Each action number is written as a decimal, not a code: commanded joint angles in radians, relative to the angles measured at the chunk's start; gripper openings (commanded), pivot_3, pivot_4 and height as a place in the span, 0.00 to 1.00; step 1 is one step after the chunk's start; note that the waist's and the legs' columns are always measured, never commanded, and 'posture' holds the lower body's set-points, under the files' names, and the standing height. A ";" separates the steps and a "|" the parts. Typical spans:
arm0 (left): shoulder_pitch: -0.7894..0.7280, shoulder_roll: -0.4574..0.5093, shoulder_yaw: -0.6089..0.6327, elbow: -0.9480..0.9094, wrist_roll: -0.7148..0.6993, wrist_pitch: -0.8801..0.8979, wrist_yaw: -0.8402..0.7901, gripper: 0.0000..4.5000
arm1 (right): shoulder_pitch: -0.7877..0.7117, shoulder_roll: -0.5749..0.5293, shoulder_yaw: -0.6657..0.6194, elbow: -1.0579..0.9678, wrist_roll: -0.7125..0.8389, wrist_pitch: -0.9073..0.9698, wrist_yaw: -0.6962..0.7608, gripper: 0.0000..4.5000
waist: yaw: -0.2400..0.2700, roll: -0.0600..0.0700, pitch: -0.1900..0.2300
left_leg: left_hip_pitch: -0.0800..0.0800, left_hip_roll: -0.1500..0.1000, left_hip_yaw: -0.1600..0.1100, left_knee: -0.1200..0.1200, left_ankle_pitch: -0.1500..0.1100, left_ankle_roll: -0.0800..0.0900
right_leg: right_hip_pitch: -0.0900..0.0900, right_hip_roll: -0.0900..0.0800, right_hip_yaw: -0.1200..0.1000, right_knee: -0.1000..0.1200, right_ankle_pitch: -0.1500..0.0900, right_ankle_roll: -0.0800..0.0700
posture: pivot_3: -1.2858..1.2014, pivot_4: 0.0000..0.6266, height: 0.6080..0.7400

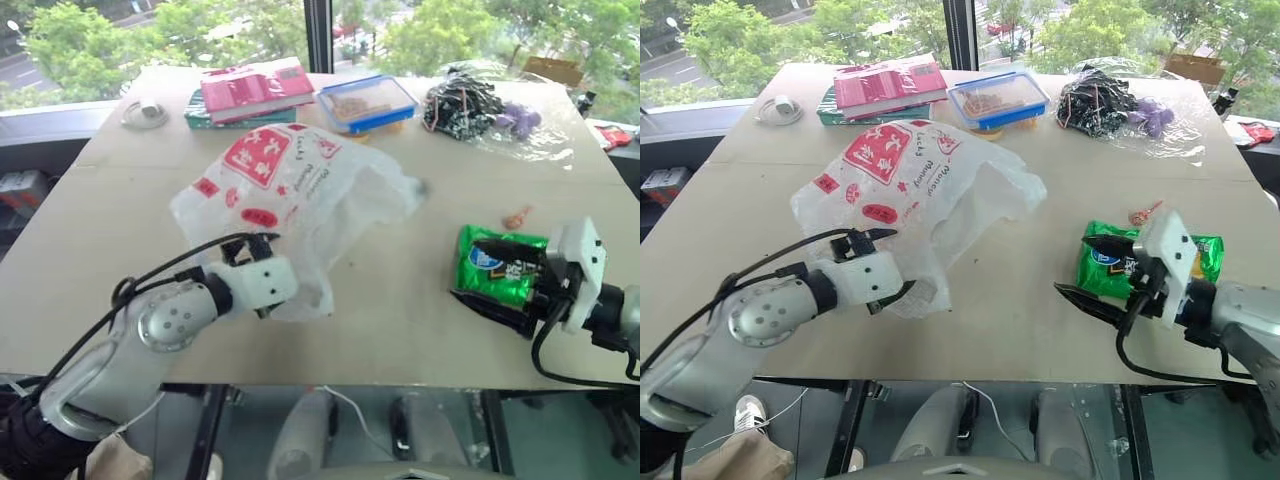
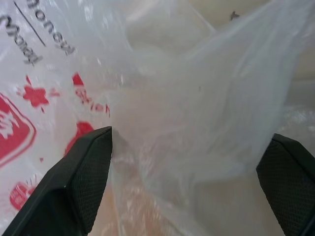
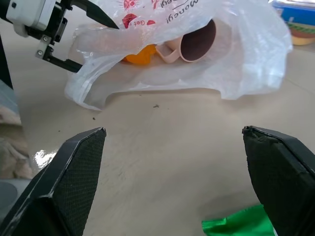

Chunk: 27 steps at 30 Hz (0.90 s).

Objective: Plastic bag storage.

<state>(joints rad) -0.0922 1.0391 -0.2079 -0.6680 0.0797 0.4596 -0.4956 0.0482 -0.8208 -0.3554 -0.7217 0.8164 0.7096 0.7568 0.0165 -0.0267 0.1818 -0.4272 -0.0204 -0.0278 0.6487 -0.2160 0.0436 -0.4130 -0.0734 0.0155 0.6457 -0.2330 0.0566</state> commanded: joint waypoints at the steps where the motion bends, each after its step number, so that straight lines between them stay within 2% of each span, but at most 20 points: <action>1: -0.004 -0.060 0.054 -0.007 -0.032 -0.016 -0.030 0.99 | 0.019 -0.010 -0.056 -0.055 0.039 0.005 -0.026 1.00 | -0.001 0.001 0.000 | 0.000 0.000 0.000 0.000 0.000 0.000 | 0.000 0.000 0.000 0.000 0.000 0.000 | 0.52 0.24 1.00; 5: -0.059 -0.102 0.055 0.007 -0.048 0.053 -0.076 0.99 | 0.039 -0.014 -0.068 -0.069 0.047 0.005 -0.040 1.00 | -0.001 0.001 -0.001 | 0.000 0.000 -0.001 0.001 0.000 0.000 | 0.000 0.001 -0.001 0.000 0.000 0.000 | 0.52 0.24 1.00; 10: -0.074 -0.126 -0.008 0.069 0.109 0.026 -0.016 0.99 | 0.051 -0.012 -0.060 -0.075 0.040 -0.004 -0.051 1.00 | -0.003 0.001 -0.001 | 0.001 0.000 0.001 0.002 0.000 0.000 | 0.001 0.005 -0.004 0.001 0.002 0.004 | 0.52 0.24 1.00; 11: -0.069 -0.135 -0.011 0.086 0.137 0.000 0.007 0.87 | 0.052 -0.012 -0.060 -0.075 0.040 -0.005 -0.053 1.00 | -0.003 0.001 -0.001 | 0.001 0.000 0.001 0.002 0.000 0.000 | 0.001 0.005 -0.004 0.001 0.002 0.004 | 0.52 0.24 1.00; 12: -0.062 -0.139 -0.013 0.098 0.168 -0.024 0.026 0.81 | 0.053 -0.011 -0.060 -0.075 0.039 -0.007 -0.054 1.00 | -0.003 0.001 -0.001 | 0.001 0.000 0.001 0.002 0.000 0.000 | 0.001 0.005 -0.004 0.001 0.002 0.004 | 0.52 0.24 1.00; 15: -0.035 -0.171 0.020 0.115 0.224 -0.069 0.093 0.50 | 0.051 -0.010 -0.063 -0.073 0.039 -0.009 -0.060 1.00 | -0.002 0.001 -0.001 | 0.001 0.000 0.001 0.002 0.000 0.001 | 0.001 0.005 -0.004 0.001 0.002 0.004 | 0.52 0.24 1.00; 19: -0.041 -0.276 0.186 0.149 0.183 -0.107 0.205 0.07 | 0.044 -0.005 -0.064 -0.081 0.024 -0.007 -0.101 1.00 | -0.001 0.001 -0.001 | 0.001 0.000 0.000 0.002 0.000 0.000 | 0.001 0.002 -0.004 0.001 0.003 0.004 | 0.52 0.24 1.00; 20: -0.044 -0.308 0.242 0.141 0.166 -0.084 0.224 0.01 | 0.043 -0.002 -0.070 -0.085 0.016 -0.004 -0.126 1.00 | -0.001 0.001 -0.001 | 0.001 0.000 -0.001 0.003 0.000 0.001 | 0.001 0.002 -0.004 0.001 0.003 0.004 | 0.52 0.24 1.00; 24: -0.042 -0.382 0.389 0.090 0.156 -0.075 0.276 0.01 | 0.062 -0.002 -0.107 -0.078 -0.030 0.055 -0.256 1.00 | -0.001 0.001 -0.001 | 0.001 0.000 -0.001 0.003 0.000 0.000 | 0.001 0.002 -0.004 0.002 0.003 0.004 | 0.52 0.24 1.00; 27: -0.051 -0.416 0.444 0.079 0.176 -0.120 0.325 0.01 | 0.089 0.005 -0.166 -0.026 -0.079 0.118 -0.352 1.00 | 0.002 0.000 -0.002 | 0.001 0.000 0.000 0.003 0.000 0.000 | 0.001 0.002 -0.004 0.002 0.003 0.004 | 0.52 0.24 1.00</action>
<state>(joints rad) -0.1262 0.6266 0.1872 -0.5411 0.2367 0.3760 -0.2066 0.1302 -0.8178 -0.4551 -0.7630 0.7627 0.8013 0.4574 0.0185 -0.0262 0.1800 -0.4266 -0.0211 -0.0283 0.6519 -0.2159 0.0440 -0.4117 -0.0711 0.0113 0.6481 -0.2304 0.0610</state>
